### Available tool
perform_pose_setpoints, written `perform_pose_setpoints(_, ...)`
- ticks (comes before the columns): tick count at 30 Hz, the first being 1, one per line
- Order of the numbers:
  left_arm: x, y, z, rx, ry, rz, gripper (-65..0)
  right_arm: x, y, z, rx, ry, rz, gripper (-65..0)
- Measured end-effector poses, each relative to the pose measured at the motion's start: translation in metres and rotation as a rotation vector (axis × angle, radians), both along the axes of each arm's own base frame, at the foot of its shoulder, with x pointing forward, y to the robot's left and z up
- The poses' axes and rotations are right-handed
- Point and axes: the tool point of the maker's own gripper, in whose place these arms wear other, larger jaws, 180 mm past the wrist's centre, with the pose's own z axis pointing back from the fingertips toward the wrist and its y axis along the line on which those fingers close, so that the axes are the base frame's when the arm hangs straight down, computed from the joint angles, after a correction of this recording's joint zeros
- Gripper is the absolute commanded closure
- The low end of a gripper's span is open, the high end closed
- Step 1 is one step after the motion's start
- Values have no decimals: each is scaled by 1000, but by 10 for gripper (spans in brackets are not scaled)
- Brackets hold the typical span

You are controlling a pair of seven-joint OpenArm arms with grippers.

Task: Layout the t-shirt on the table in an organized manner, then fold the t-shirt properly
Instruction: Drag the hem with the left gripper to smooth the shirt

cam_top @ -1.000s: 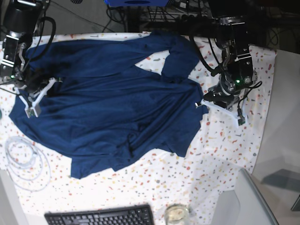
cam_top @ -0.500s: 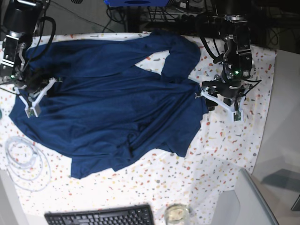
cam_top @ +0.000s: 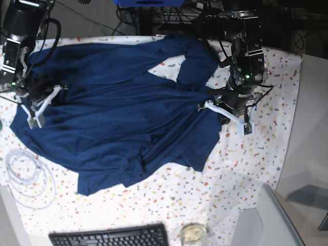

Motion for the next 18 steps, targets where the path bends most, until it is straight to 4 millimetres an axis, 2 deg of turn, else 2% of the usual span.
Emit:
perform_pose_setpoints(3, 9, 12, -6, 1, 19, 76, 0, 0, 0, 0, 0, 1, 0, 0)
perform_pose_setpoints(7, 10, 27, -8, 5, 37, 197, 0, 0, 0, 0, 0, 0, 0, 0)
perform_pose_setpoints(14, 31, 30, 5, 7, -6, 220, 0, 0, 0, 0, -1, 1, 0, 0)
perform_pose_setpoints(18, 34, 26, -16, -6, 53, 216, 0, 0, 0, 0, 0, 1, 0, 0)
